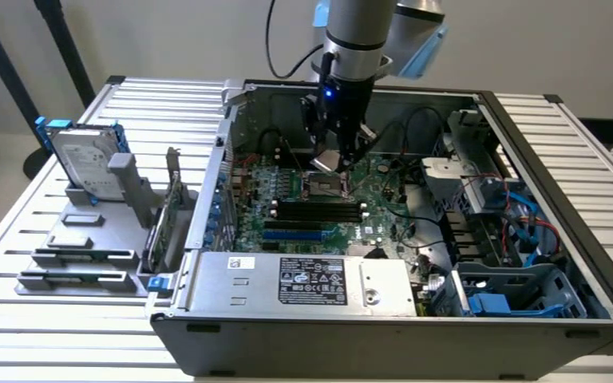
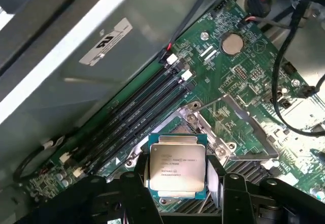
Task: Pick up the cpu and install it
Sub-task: 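Place the cpu into insertion slot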
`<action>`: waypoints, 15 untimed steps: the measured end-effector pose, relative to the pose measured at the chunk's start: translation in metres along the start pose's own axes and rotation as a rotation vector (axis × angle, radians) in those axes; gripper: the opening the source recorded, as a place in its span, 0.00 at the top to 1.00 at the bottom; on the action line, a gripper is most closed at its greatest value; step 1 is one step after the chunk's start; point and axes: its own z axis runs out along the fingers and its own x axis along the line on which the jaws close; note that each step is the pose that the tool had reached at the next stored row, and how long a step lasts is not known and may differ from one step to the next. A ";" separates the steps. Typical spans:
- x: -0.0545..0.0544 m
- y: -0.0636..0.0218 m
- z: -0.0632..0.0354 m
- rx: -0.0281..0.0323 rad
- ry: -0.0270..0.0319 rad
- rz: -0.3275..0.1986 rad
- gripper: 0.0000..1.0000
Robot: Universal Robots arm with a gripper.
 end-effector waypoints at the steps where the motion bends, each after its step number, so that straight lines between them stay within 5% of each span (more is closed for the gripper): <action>1: 0.000 0.0000 0.0001 -0.0012 -0.0002 0.019 0.45; 8: 0.000 0.0000 0.0004 -0.0071 0.0007 0.138 0.45; 15: 0.000 0.0000 0.0005 -0.0038 0.0081 0.227 0.45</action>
